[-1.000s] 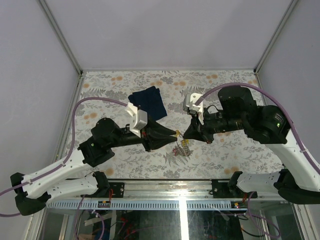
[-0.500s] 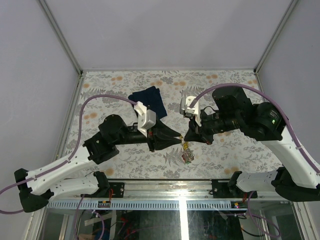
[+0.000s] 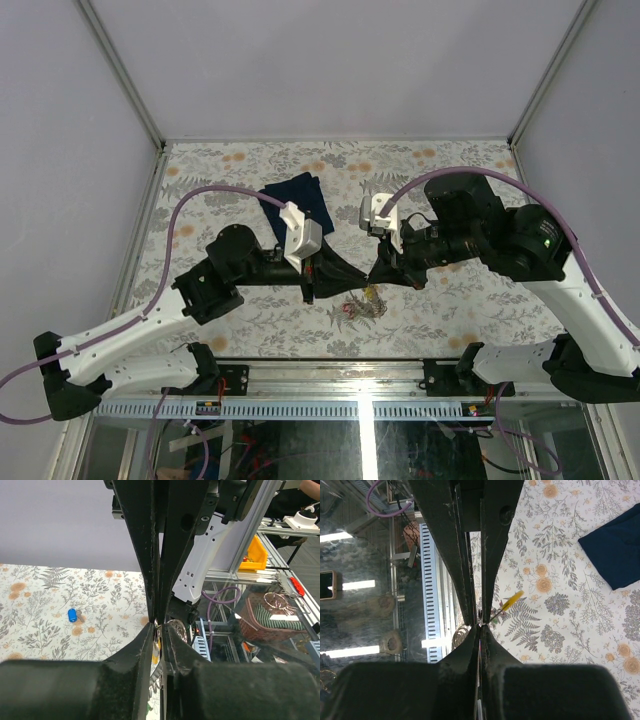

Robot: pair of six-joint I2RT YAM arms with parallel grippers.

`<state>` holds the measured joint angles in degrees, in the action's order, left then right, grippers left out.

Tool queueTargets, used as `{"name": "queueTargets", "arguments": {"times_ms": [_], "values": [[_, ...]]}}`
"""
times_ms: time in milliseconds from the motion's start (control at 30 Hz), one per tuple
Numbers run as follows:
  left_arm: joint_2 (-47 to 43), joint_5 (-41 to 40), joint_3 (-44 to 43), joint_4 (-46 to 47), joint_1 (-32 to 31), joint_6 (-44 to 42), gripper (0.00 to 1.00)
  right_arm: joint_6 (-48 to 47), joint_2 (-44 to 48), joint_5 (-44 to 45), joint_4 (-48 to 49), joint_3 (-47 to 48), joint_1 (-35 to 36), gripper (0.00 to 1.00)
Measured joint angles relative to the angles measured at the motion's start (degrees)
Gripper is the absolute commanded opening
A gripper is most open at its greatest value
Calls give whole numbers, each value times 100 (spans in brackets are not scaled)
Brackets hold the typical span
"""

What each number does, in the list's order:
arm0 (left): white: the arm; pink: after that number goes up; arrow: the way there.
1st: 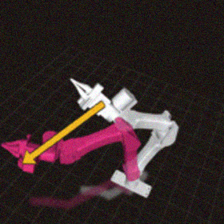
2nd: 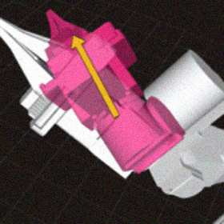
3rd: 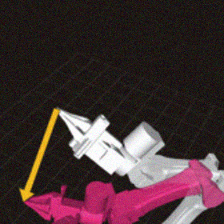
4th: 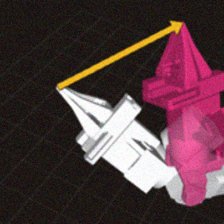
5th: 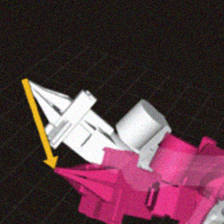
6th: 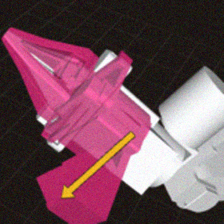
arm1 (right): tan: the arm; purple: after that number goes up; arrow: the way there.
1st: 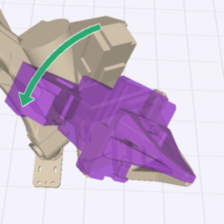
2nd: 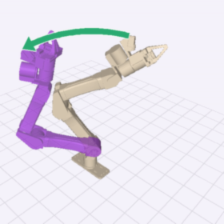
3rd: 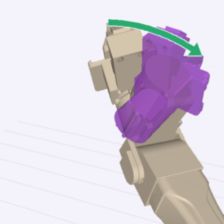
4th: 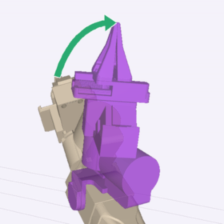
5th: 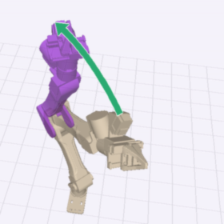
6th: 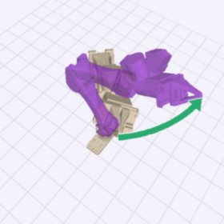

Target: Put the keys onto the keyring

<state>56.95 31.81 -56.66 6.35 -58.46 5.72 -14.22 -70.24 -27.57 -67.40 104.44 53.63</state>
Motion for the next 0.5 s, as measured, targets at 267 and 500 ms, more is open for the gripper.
{"name": "queueTargets", "arguments": {"times_ms": [267,500], "values": [[55,107,-72,-42,0,-7,0,-17,66,-13,13,-31,0,4],[-42,-31,-52,-26,0,9,0,260,437,157,664,-459,0,31]]}}
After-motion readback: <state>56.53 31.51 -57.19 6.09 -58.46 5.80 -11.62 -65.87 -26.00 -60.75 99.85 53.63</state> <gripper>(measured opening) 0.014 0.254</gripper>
